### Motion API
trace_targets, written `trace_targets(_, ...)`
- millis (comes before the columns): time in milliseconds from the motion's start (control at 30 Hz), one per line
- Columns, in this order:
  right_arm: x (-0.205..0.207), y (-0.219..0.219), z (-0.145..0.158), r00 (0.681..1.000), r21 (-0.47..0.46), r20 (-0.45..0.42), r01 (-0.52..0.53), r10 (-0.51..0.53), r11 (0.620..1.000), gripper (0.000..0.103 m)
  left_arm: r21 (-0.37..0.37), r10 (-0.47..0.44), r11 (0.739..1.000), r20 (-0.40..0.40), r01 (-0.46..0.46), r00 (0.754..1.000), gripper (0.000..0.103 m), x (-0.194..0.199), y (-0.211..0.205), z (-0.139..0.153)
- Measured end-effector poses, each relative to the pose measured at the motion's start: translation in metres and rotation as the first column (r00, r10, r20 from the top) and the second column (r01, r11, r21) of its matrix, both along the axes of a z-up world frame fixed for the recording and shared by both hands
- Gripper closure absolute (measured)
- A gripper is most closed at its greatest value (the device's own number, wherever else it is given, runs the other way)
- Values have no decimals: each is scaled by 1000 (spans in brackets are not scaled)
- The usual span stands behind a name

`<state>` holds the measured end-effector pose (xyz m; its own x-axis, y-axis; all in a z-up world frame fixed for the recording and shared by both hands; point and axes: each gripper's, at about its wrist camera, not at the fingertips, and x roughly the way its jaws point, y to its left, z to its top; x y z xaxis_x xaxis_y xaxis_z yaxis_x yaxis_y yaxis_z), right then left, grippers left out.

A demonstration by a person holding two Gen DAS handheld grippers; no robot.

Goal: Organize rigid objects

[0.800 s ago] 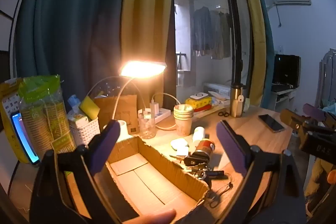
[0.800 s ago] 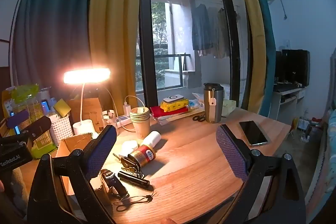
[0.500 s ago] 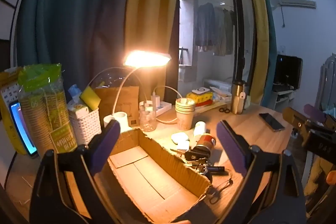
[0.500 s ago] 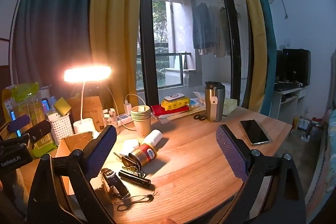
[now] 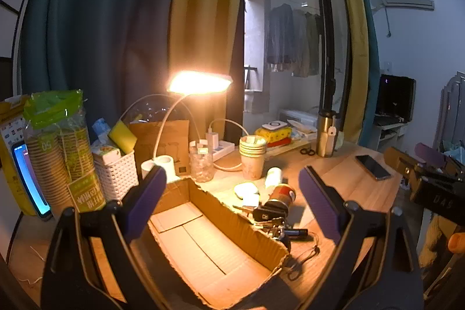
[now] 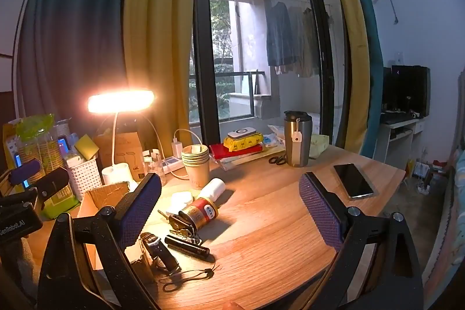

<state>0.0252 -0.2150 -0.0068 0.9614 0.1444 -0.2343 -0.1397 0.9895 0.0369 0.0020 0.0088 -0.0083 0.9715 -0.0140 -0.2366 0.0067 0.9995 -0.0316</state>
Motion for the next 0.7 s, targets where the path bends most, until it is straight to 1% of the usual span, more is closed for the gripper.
trace_targets(67, 0, 2, -2, 1000, 1, 0, -1, 1, 1000, 6, 6, 15, 1000, 4, -15, 1000, 10, -1, -1, 0)
trace_targets(233, 1, 1, -2, 1000, 2, -1, -1, 1, 1000, 6, 19, 12, 1000, -3, -12, 1000, 10, 0, -4, 0)
trace_targets(700, 0, 5, -8, 1000, 1, -9, -7, 7, 1000, 6, 12, 10, 1000, -1, -10, 1000, 10, 0, -2, 5)
